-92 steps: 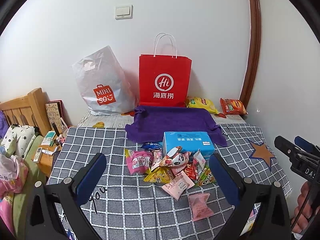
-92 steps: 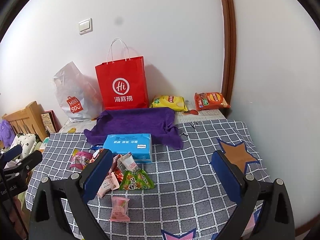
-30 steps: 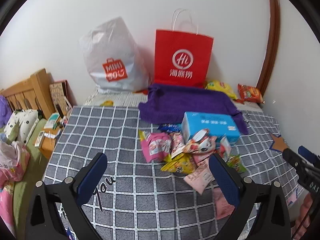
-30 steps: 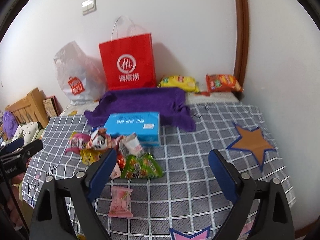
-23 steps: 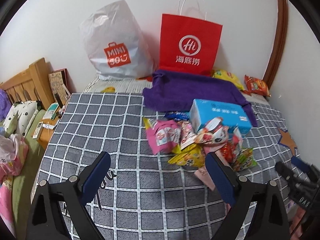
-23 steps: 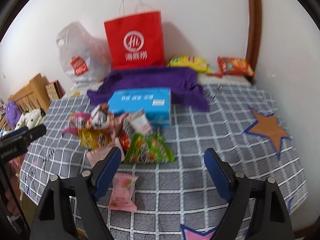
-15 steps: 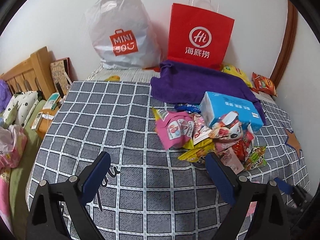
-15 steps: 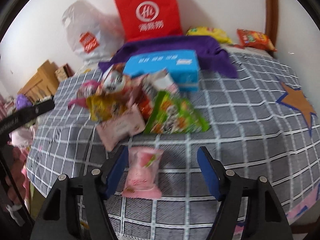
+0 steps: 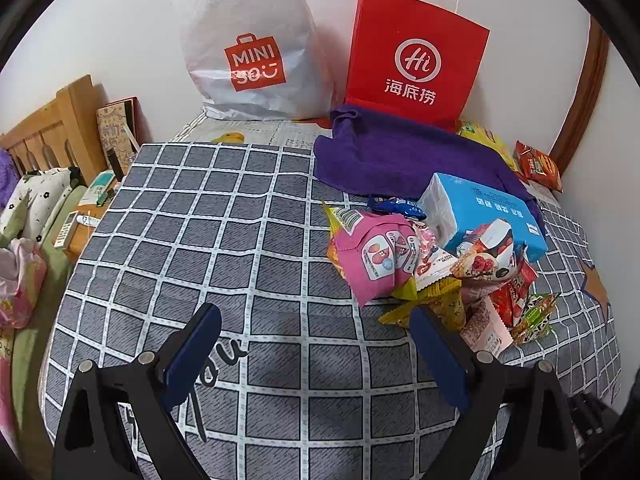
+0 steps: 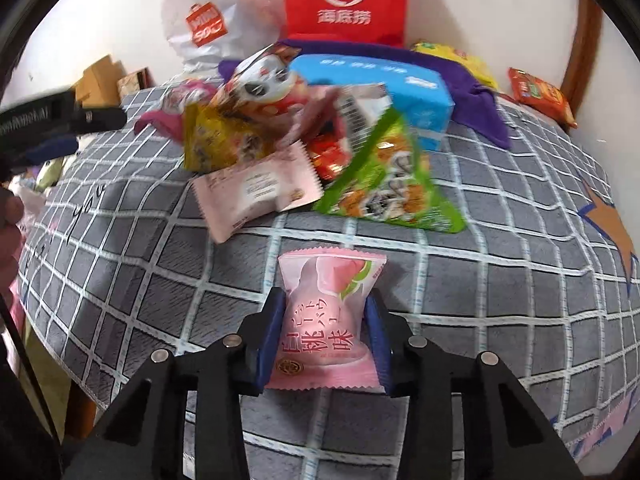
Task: Organize snacks
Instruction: 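Grasp the small pink candy packet with the right gripper while the left gripper approaches the pink snack bag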
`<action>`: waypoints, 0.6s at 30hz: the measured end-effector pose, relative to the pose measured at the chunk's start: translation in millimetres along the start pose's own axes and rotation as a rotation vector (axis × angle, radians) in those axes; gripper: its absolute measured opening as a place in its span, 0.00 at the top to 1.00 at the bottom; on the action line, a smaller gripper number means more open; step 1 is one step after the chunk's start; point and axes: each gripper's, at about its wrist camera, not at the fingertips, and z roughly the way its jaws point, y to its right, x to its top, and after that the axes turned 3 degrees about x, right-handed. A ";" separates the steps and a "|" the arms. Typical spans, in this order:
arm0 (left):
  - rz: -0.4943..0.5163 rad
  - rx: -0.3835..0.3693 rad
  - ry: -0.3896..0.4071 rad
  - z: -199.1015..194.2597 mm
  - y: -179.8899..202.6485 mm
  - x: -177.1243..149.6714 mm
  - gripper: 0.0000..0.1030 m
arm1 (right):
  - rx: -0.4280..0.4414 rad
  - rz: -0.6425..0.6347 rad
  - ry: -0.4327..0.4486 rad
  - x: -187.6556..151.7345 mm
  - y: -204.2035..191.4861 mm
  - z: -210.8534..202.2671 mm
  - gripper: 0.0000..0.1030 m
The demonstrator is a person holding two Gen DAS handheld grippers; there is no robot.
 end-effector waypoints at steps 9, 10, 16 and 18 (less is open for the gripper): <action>0.014 -0.028 0.006 14.5 12.6 23.4 0.08 | -0.131 0.088 0.116 31.0 68.4 -26.6 0.61; 0.018 -0.028 0.001 18.9 15.2 25.7 0.08 | -0.142 0.104 0.113 34.9 75.9 -24.2 0.61; 0.042 -0.032 -0.035 45.5 30.3 34.8 0.08 | -0.154 0.161 0.107 47.5 113.7 -1.3 0.61; 0.044 -0.046 -0.055 55.6 34.1 36.2 0.08 | -0.148 0.167 0.093 46.7 119.0 9.7 0.61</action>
